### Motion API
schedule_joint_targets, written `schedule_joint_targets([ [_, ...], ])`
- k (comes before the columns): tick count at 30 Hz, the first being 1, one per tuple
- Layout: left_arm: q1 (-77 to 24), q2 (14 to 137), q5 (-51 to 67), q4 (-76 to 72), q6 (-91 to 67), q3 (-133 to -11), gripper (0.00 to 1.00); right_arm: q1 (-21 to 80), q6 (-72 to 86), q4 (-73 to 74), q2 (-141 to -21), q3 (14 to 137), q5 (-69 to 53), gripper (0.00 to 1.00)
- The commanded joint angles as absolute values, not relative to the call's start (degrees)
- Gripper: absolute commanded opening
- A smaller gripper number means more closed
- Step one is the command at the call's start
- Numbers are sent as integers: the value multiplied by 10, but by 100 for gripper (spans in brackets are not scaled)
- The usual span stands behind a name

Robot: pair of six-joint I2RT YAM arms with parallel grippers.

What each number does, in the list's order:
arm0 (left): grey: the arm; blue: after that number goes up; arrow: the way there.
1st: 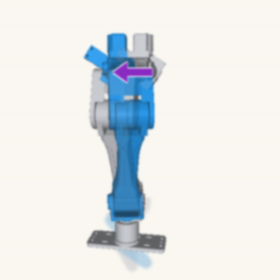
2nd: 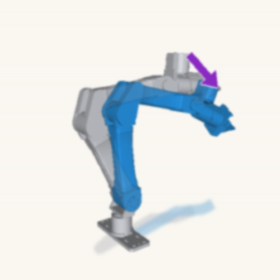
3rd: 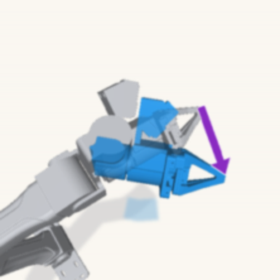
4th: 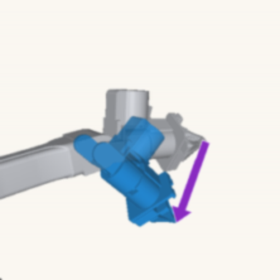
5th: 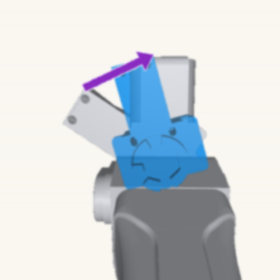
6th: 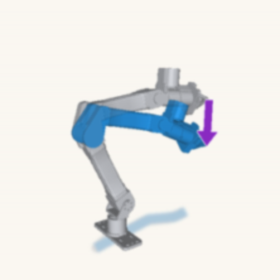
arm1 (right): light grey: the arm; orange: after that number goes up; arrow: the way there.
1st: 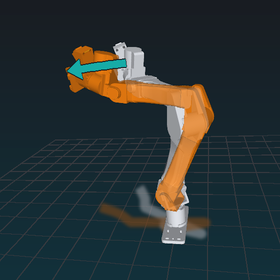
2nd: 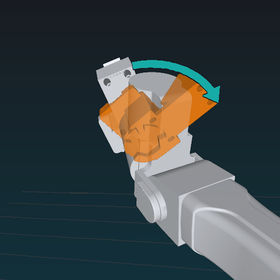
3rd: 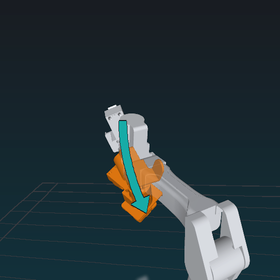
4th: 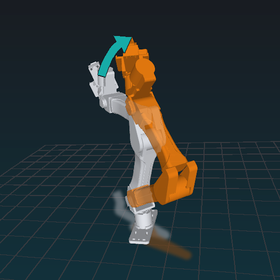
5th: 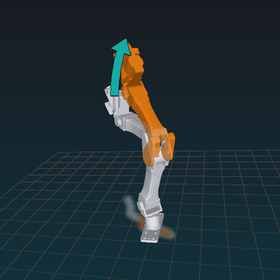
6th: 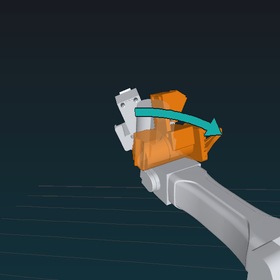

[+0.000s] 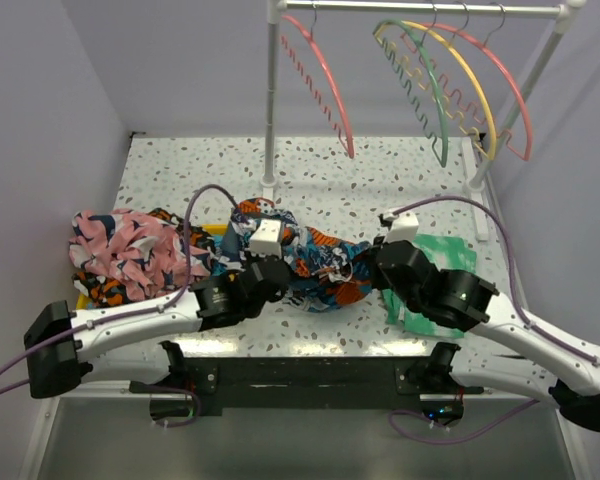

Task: Place the shorts on the hanger

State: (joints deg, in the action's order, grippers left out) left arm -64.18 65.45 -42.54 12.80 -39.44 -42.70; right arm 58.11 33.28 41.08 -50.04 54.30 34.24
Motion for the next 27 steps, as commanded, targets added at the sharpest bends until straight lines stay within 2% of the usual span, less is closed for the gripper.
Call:
schedule_joint_targets([
  [1, -635, 635, -405, 225, -278, -644, 0, 580, 275, 439, -478, 658, 405, 0],
  [8, -634, 699, -386, 376, -212, -977, 0, 580, 215, 482, -497, 868, 431, 0],
  [11, -634, 738, -393, 412, -185, -1076, 0, 580, 188, 483, -513, 937, 439, 0],
  [14, -626, 764, -393, 432, -174, -1123, 0, 580, 175, 483, -533, 977, 425, 0],
  [16, -603, 765, -362, 435, -176, -1116, 0, 580, 172, 485, -545, 971, 418, 0],
  [18, -535, 758, -291, 429, -189, -1065, 0, 579, 185, 481, -545, 945, 408, 0],
  [21, -462, 705, -210, 375, -206, -927, 0, 580, 226, 456, -522, 830, 360, 0],
  [23, -426, 680, -180, 344, -217, -817, 0, 579, 263, 436, -500, 711, 331, 0],
  [27, -380, 653, -96, 270, -239, -648, 0, 579, 329, 385, -482, 523, 291, 0],
])
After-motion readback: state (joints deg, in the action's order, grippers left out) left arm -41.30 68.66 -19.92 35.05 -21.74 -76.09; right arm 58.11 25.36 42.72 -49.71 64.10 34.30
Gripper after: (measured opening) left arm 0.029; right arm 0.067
